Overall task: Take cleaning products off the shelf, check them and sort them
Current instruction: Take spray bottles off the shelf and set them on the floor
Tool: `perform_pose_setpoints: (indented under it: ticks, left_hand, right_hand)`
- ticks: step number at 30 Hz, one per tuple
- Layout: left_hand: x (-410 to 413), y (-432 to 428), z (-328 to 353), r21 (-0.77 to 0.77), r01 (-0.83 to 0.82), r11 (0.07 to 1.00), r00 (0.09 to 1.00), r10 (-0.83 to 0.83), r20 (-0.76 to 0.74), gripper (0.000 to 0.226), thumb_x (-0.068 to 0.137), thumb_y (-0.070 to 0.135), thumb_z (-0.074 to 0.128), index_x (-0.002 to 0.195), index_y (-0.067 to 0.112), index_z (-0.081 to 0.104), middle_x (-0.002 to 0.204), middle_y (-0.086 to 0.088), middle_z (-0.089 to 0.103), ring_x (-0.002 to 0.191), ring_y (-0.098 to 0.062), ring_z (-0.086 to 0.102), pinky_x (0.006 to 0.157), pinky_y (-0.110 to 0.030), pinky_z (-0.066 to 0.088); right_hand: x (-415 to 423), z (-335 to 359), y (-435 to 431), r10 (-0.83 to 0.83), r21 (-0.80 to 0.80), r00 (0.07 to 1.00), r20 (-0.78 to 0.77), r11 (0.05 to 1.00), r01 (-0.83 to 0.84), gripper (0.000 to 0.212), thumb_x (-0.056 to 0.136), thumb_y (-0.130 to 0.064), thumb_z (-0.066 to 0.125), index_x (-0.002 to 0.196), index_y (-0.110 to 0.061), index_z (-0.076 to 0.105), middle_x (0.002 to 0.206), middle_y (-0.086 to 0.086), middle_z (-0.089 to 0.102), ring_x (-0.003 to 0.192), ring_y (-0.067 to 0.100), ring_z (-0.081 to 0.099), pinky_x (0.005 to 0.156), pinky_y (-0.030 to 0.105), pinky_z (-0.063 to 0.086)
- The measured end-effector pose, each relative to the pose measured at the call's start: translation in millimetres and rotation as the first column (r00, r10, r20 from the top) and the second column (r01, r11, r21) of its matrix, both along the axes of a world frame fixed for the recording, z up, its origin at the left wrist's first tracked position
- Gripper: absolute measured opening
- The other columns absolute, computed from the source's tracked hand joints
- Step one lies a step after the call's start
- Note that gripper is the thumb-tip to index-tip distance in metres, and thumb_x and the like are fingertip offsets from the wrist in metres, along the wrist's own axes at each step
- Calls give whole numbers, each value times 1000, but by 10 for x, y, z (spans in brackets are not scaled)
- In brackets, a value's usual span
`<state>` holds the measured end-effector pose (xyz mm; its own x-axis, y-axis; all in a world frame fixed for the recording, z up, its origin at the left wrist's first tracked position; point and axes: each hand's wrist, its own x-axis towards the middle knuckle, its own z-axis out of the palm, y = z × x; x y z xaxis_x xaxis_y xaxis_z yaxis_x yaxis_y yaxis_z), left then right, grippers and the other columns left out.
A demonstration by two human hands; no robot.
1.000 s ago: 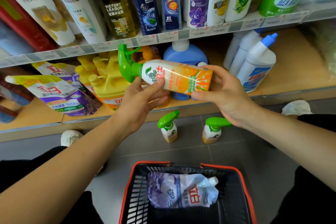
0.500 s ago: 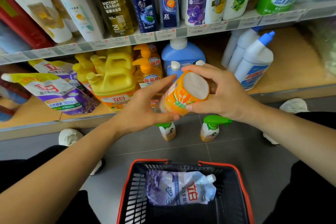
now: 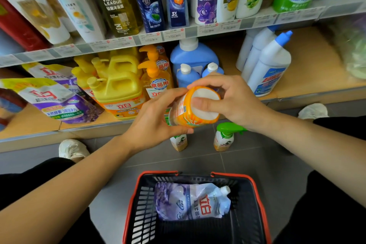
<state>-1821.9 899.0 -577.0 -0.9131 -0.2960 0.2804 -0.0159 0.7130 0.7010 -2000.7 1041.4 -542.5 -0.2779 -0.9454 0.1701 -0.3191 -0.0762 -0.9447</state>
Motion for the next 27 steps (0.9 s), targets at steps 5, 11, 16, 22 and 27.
perform_pose_setpoints:
  ticks: [5, 11, 16, 22, 27]
  left_hand:
    - [-6, 5, 20, 81, -11, 997, 1000, 11, -6, 86, 71, 31, 93, 143, 11, 51, 135, -2, 60, 124, -20, 61, 99, -40, 55]
    - [-26, 32, 44, 277, -75, 958, 996, 83, -17, 82, 70, 21, 91, 141, 16, 51, 131, 7, 64, 122, -13, 63, 98, -27, 55]
    - [-43, -17, 69, 372, -137, 918, 986, 161, -35, 80, 70, 22, 91, 140, 15, 52, 124, 1, 69, 117, -20, 66, 93, -34, 59]
    - [-46, -44, 58, 359, -167, 918, 983, 183, -11, 78, 70, 25, 90, 138, 18, 53, 123, 5, 68, 116, -18, 65, 93, -35, 58]
    - [-100, -27, 40, 376, -176, 910, 983, 184, 13, 80, 68, 27, 90, 139, 16, 53, 124, 4, 68, 116, -17, 65, 96, -44, 58]
  right_hand:
    - [-27, -17, 11, -15, -12, 1000, 12, 1000, 15, 20, 99, -21, 60, 113, -28, 71, 107, -5, 69, 105, 5, 62, 87, 18, 47]
    - [-43, 31, 76, 21, -27, 1000, -6, 999, -21, 35, 102, -9, 51, 137, -14, 58, 137, -4, 60, 131, 2, 51, 100, 19, 44]
    - [-3, 53, 139, 119, 3, 917, -380, 992, -128, 50, 98, -18, 57, 146, -15, 47, 164, 2, 25, 152, 10, 17, 121, 23, 18]
    - [21, 63, 215, 5, -207, 899, -437, 972, -106, 29, 87, 0, 72, 116, -2, 72, 134, 10, 63, 142, 25, 43, 116, 42, 37]
    - [-28, 86, 256, -130, -334, 924, -359, 943, 3, 12, 82, 2, 77, 93, -1, 78, 103, 10, 75, 111, 20, 69, 96, 43, 55]
